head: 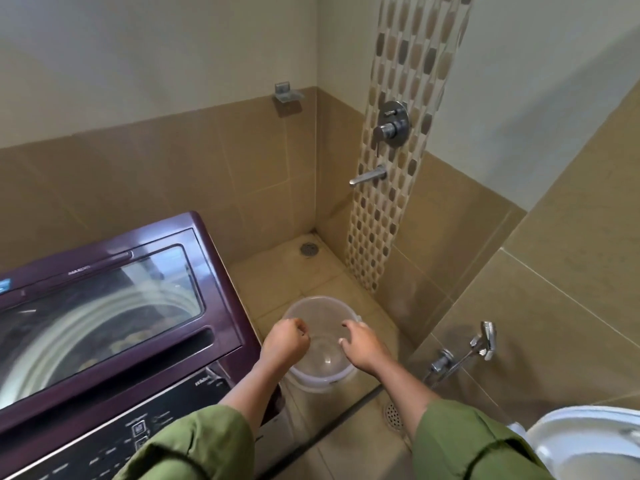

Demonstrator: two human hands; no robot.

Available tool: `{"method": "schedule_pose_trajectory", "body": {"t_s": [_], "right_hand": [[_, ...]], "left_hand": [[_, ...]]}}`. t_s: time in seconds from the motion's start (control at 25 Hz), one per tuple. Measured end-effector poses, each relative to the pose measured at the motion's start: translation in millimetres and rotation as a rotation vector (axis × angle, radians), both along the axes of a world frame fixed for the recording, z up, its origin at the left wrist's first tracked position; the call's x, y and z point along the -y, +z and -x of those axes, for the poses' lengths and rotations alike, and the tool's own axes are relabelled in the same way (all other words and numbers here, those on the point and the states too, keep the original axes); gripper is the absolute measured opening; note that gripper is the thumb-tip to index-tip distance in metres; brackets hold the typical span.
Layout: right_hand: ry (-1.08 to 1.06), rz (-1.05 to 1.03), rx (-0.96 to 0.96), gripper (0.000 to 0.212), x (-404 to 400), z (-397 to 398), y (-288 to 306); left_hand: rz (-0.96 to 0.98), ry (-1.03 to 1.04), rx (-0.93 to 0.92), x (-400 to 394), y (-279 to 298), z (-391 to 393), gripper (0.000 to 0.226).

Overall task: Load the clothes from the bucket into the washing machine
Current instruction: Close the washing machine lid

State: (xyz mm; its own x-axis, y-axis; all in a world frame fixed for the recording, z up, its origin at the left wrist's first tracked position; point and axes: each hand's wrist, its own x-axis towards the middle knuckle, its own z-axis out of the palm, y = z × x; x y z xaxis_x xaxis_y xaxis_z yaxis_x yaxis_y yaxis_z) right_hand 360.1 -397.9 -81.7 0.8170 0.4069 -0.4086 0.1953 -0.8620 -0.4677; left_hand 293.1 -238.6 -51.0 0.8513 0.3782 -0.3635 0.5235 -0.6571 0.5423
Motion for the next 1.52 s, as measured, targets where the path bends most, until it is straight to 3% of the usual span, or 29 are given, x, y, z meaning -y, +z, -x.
{"method": "schedule_pose_trajectory", "body": {"t_s": [0.32,0.56,0.8,1.0,1.12,1.24,1.36,1.52], "right_hand": [[0.172,0.153,-0.081,0.056,9.4,-79.5,-36.0],[0.304,0.255,-0.177,0.062,-12.3,-143.7,-110.1],[0.492,0.309,-0.226,0.062,-33.7,-168.8,-233.2],[0.623,0.254,-0.269,0.067,-49.5,-157.7,-366.3],[0.720,0.290,-0.363,0.067,-41.9,-134.1,-425.6],[0.813,0.355,-0.311,0.054,-28.7,-121.5,-456.1],[0.840,0.351,-0.200,0.050,-25.0,-139.5,-463.3],[0.715,0.374,-0.009,0.053,-23.1,-199.1,-463.4]], "left_hand": [[0.144,0.144,-0.233,-4.6,-61.9,-72.6,0.031],[0.304,0.331,-0.345,-22.3,-143.1,-121.5,0.050],[0.423,0.631,-0.420,-28.5,-262.1,-152.9,0.055],[0.495,1.090,-0.448,-35.1,-389.8,-147.5,0.076],[0.662,1.321,-0.508,-24.6,-451.6,-126.6,0.082],[0.803,1.439,-0.429,-5.6,-485.7,-128.6,0.094],[0.764,1.401,-0.357,4.5,-483.4,-154.9,0.110],[0.847,1.054,-0.308,-3.0,-476.2,-199.5,0.103]]}}
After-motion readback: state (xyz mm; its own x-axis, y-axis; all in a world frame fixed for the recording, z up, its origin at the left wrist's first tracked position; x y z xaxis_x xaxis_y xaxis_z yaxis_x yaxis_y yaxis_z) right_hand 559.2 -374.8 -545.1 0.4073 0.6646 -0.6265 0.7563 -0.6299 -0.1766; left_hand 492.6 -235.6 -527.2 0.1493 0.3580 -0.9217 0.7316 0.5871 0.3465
